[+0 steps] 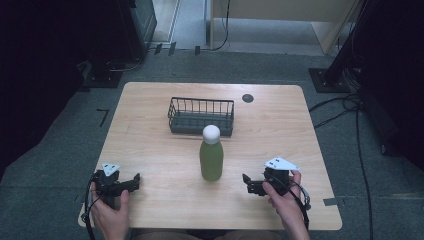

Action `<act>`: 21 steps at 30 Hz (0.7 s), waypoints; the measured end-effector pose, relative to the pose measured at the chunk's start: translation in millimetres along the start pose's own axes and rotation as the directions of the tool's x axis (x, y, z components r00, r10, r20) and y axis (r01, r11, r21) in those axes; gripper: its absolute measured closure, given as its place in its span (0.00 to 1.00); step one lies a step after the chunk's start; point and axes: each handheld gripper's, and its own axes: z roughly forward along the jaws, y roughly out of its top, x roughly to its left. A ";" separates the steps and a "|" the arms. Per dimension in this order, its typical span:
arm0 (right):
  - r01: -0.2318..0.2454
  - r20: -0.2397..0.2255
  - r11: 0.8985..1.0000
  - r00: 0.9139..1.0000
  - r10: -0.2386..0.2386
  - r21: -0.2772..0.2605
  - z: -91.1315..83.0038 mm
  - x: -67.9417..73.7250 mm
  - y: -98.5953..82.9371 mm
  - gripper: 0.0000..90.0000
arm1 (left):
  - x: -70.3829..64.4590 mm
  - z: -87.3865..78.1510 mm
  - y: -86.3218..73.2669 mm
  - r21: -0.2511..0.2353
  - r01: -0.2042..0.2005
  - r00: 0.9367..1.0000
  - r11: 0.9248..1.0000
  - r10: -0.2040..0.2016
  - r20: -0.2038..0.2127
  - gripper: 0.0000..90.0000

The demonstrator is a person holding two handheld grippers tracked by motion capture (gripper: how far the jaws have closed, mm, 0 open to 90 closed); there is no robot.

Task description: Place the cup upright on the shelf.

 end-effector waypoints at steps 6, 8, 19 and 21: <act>0.021 -0.051 1.000 0.998 -0.022 -0.009 4.7 16.7 5.7 0.00 | 0.0 0.0 0.0 0.000 0.001 1.000 1.000 -0.001 0.000 0.01; 0.031 -0.067 0.999 0.997 -0.032 -0.016 5.9 21.9 7.7 0.00 | 0.0 0.0 0.0 0.000 0.000 1.000 1.000 0.000 0.000 0.01; 0.065 -0.160 0.997 0.985 -0.071 -0.047 14.8 51.5 19.9 0.00 | 0.0 0.0 0.0 0.000 0.000 1.000 1.000 0.000 0.000 0.01; 0.073 -0.170 0.996 0.982 -0.080 -0.052 15.6 55.3 21.8 0.00 | -0.1 0.0 0.0 0.000 0.000 1.000 1.000 0.000 -0.001 0.01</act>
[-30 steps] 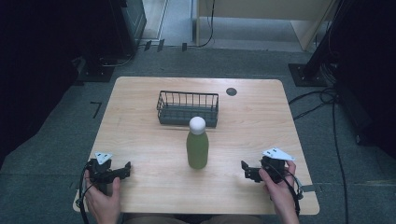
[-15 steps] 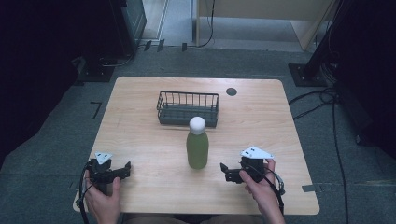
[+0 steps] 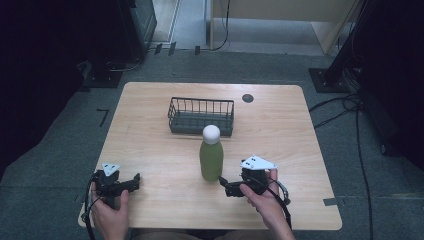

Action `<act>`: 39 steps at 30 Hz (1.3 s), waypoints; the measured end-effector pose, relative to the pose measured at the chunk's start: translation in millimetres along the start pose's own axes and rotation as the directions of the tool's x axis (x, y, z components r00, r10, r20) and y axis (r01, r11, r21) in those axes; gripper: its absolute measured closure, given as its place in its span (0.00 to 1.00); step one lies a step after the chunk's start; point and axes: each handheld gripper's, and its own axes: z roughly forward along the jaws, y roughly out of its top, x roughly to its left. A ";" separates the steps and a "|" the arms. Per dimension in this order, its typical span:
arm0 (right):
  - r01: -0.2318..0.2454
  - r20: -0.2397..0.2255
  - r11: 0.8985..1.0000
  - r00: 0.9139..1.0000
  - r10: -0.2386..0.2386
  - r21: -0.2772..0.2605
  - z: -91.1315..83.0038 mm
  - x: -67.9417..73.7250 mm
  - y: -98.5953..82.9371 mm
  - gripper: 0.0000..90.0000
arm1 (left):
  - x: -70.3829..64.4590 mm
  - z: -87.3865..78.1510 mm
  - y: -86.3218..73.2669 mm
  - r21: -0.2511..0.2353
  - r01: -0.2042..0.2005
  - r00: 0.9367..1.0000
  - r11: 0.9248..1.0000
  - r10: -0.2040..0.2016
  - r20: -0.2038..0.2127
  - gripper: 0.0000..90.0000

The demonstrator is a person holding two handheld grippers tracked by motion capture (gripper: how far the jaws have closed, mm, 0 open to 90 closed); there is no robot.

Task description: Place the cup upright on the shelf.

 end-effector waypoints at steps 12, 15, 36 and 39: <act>0.042 -0.057 0.998 0.997 -0.044 -0.035 9.7 21.5 12.3 0.03 | 0.0 0.0 0.0 0.000 0.000 1.000 1.000 0.000 0.000 0.01; 0.053 -0.052 0.998 0.997 -0.055 -0.038 13.0 25.4 14.1 0.07 | 0.0 0.0 0.0 0.000 0.000 1.000 1.000 0.000 0.000 0.01; 0.055 0.008 0.995 0.999 -0.054 -0.080 35.9 31.8 32.4 0.18 | -0.1 0.0 0.0 0.000 0.001 1.000 1.000 -0.001 0.000 0.01; 0.058 0.007 0.995 0.998 -0.058 -0.083 39.4 31.3 33.8 0.19 | -0.1 0.0 0.0 0.000 0.002 1.000 1.000 -0.002 0.000 0.01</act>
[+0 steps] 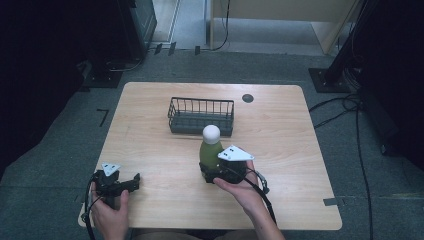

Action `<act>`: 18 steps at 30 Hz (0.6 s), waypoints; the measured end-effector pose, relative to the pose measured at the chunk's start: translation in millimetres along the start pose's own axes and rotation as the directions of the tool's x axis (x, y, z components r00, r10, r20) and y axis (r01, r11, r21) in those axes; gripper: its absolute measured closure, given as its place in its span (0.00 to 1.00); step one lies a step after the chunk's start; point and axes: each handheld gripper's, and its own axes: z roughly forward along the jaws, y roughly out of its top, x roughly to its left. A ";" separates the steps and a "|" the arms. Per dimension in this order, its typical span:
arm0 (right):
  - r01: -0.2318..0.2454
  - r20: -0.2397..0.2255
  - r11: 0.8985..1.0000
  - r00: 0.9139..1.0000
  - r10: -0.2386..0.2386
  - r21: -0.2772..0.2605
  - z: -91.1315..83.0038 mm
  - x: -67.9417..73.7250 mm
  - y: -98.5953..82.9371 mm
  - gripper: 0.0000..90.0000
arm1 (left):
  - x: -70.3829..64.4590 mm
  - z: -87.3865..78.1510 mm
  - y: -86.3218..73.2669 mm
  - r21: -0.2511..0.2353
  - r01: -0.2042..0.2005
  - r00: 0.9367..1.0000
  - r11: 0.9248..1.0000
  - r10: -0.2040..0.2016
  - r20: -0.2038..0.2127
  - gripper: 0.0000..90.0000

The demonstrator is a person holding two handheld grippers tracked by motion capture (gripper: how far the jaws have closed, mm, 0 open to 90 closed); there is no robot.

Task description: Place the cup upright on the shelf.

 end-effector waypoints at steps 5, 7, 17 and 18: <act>0.010 -0.004 1.000 1.000 -0.010 -0.001 2.7 0.7 1.4 0.19 | 0.0 0.0 0.0 0.000 0.000 1.000 1.000 0.000 0.000 0.01; 0.011 -0.007 1.000 1.000 -0.011 0.000 3.6 0.7 1.8 0.19 | 0.0 0.0 0.0 0.000 0.000 1.000 1.000 0.000 0.000 0.01; 0.060 0.027 0.998 0.998 -0.060 0.000 4.2 3.7 5.9 0.22 | 0.1 0.0 0.1 0.000 -0.001 1.000 1.000 0.001 0.000 0.01; 0.054 0.016 0.999 0.998 -0.054 -0.002 5.1 2.7 7.1 0.22 | 0.1 0.0 0.0 0.000 -0.001 1.000 1.000 0.001 0.000 0.01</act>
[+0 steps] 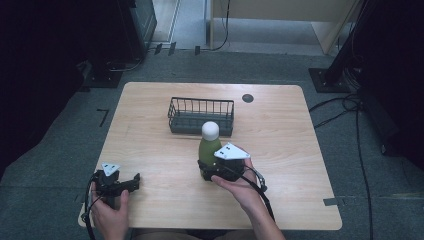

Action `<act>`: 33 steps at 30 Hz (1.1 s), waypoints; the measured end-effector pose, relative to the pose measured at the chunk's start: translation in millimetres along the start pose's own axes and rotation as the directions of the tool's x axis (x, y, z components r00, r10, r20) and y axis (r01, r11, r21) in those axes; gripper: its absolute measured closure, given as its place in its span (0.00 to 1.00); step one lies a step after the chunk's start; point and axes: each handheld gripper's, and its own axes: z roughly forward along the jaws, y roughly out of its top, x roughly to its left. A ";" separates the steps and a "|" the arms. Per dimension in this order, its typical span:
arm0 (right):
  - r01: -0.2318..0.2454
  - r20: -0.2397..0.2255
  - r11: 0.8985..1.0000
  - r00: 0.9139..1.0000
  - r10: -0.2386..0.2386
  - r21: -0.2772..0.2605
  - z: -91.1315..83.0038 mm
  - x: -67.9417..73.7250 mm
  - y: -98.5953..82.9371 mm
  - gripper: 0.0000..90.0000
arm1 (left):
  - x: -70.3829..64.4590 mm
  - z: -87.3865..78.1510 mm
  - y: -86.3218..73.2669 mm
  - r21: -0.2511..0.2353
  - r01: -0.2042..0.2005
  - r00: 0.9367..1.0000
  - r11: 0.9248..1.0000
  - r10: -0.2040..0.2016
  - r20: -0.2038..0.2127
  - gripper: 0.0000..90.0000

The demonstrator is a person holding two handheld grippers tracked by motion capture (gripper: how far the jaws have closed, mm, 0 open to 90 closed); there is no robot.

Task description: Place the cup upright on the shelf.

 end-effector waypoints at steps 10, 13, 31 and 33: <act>-0.002 -0.024 1.000 1.000 0.001 -0.020 -0.5 -5.1 15.0 0.23 | -1.4 0.9 0.8 -0.001 0.007 1.000 1.000 -0.007 -0.005 0.01; 0.002 -0.017 1.000 1.000 -0.002 -0.029 -1.8 -8.3 25.3 0.23 | -1.4 0.8 0.8 0.000 0.008 1.000 1.000 -0.008 -0.004 0.01; -0.025 0.031 0.997 0.999 0.028 -0.078 6.7 -40.8 85.0 0.23 | -1.6 0.9 0.8 -0.002 0.010 1.000 1.000 -0.010 -0.005 0.01; -0.034 0.034 0.996 0.999 0.037 -0.079 8.0 -44.0 88.2 0.23 | -1.6 0.9 0.8 -0.002 0.010 1.000 1.000 -0.010 -0.005 0.01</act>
